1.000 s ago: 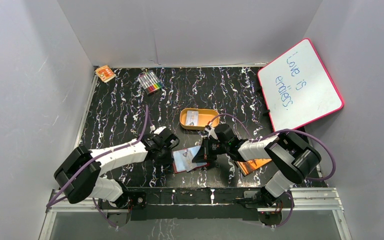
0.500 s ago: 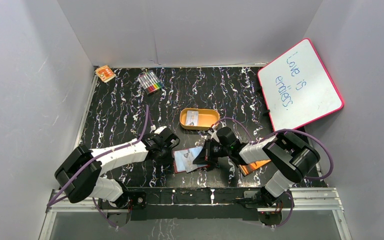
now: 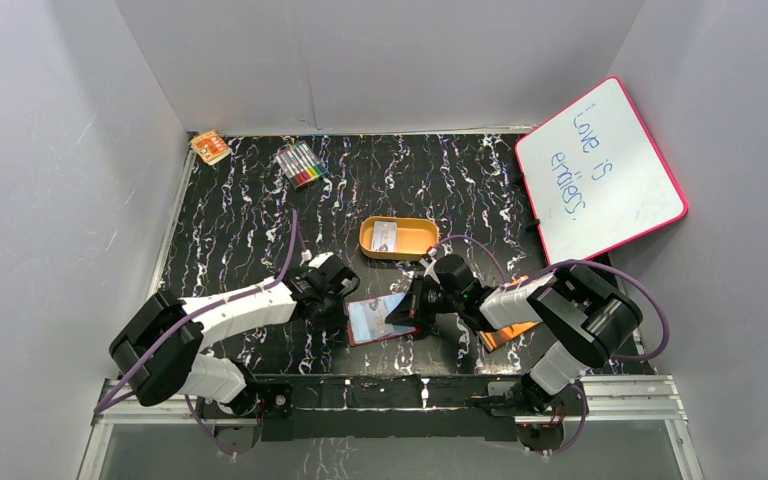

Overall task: Put the credit cards into the card holder
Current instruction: Insert the credit card into the card holder, then pick up the credit card from the storage box.

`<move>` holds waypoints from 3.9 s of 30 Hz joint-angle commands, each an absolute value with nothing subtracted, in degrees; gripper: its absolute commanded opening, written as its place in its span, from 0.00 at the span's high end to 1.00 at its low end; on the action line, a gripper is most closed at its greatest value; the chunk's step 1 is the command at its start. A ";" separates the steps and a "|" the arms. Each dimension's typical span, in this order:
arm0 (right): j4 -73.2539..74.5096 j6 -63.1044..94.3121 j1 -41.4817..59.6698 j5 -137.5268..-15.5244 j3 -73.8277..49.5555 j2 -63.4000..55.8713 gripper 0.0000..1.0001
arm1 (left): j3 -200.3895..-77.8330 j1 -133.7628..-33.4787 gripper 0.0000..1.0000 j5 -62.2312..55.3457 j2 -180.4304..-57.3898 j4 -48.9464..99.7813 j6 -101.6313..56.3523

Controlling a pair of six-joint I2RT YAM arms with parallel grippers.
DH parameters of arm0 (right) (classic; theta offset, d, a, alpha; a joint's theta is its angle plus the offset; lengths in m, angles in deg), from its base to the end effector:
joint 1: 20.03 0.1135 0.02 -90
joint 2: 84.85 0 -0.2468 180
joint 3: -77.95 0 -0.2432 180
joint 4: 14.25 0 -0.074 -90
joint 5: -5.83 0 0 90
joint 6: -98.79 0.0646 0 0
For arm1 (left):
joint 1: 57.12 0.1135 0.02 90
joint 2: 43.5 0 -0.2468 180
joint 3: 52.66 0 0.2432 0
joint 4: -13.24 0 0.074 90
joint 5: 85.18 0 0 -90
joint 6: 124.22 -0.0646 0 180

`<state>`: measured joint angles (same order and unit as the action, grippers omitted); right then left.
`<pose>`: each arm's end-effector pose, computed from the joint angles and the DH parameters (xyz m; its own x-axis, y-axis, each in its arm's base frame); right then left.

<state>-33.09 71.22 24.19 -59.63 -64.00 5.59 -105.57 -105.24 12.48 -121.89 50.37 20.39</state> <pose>0.1826 0.2152 0.0943 -0.9656 0.1855 -0.1823 -0.0573 0.5317 0.8450 0.1756 -0.1829 0.1281 -0.9115 -0.1937 -0.3629 -0.0796 0.9485 -0.3065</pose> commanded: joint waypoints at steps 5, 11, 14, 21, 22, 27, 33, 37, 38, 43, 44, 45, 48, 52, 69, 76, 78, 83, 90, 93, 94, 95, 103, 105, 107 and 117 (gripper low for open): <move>-33.74 71.52 24.04 -61.43 -63.10 6.80 1.00 | -102.48 -105.39 0.76 10.22 -125.24 51.30 20.27; -34.53 71.72 24.11 -61.14 -62.18 7.98 1.00 | -102.62 -105.37 0.76 10.05 -125.49 51.18 20.07; -34.87 72.02 24.19 -60.82 -61.78 8.55 1.00 | -102.71 -105.42 0.76 9.93 -125.59 51.21 19.95; -34.91 71.97 24.97 -60.84 -61.02 9.05 1.00 | -102.89 -105.42 0.76 9.37 -125.79 50.54 19.87; -34.58 71.74 25.23 -60.99 -60.81 9.10 1.00 | -102.82 -105.39 0.76 9.29 -125.73 50.41 19.78; -32.25 70.47 26.38 -61.91 -59.82 9.02 1.00 | -102.80 -105.37 0.76 9.04 -125.33 49.69 19.49; -32.28 70.75 27.43 -61.95 -58.85 9.83 1.00 | -102.89 -105.37 0.77 8.64 -125.68 49.39 19.40; -32.22 70.86 28.20 -61.71 -58.27 10.59 1.00 | -102.72 -105.37 0.77 8.65 -125.51 49.37 19.42; -32.32 70.78 28.34 -61.46 -58.18 10.86 1.00 | -102.79 -105.37 0.77 8.69 -125.46 49.34 19.40; -31.97 70.18 28.61 -60.72 -57.98 10.86 1.00 | -102.66 -105.37 0.77 8.99 -125.50 49.35 19.40; -31.77 69.92 28.65 -60.64 -57.91 10.77 1.00 | -102.75 -105.37 0.77 8.97 -125.51 49.33 19.43; -31.44 69.69 28.66 -60.51 -57.77 10.66 1.00 | -102.75 -105.40 0.77 8.95 -125.57 49.25 19.40; -30.70 69.18 28.74 -59.89 -57.46 10.90 1.00 | -102.89 -105.37 0.77 9.00 -125.81 49.07 19.40; -28.25 68.33 28.90 -59.23 -57.10 10.06 0.93 | -102.89 -105.42 0.77 9.38 -125.89 49.22 19.03; 11.93 52.72 26.91 -84.53 -38.61 -7.41 0.41 | -104.01 -105.37 0.74 15.13 -116.40 55.56 19.59; 9.20 46.76 16.81 -77.64 -29.48 1.28 0.40 | -104.87 -105.37 0.62 19.34 -106.39 58.75 20.98; 7.79 46.50 14.09 -74.28 -27.66 5.09 0.40 | -104.51 -105.40 0.58 20.11 -103.97 59.21 21.57; 2.29 47.37 11.37 -71.31 -25.44 11.49 0.39 | -104.18 -105.40 0.51 21.07 -100.05 60.25 22.54; -1.07 47.98 11.26 -69.91 -22.08 18.53 0.37 | -102.31 -105.37 0.50 23.01 -96.50 61.50 24.11; -0.66 48.23 11.25 -69.53 -20.78 20.74 0.37 | -101.85 -105.39 0.49 22.86 -96.45 61.45 24.47; -0.53 48.24 11.26 -69.43 -20.46 21.39 0.37 | -101.79 -105.38 0.49 22.82 -96.62 61.65 24.46; -0.39 48.32 11.21 -69.55 -20.12 21.94 0.37 | -101.91 -105.37 0.49 22.83 -96.81 61.76 24.45; 2.42 48.43 11.20 -70.03 -18.45 25.08 0.43 | -102.09 -105.39 0.50 23.28 -97.42 62.02 24.74; 2.92 48.51 11.24 -70.20 -18.34 25.36 0.45 | -102.21 -105.40 0.51 23.28 -97.75 62.06 24.67; 3.30 48.57 11.26 -70.52 -18.41 25.41 0.47 | -102.48 -105.37 0.52 23.28 -98.22 62.00 24.69; 1.02 50.01 10.07 -69.11 -21.86 23.74 0.60 | -102.41 -105.37 0.53 22.66 -98.90 61.37 24.70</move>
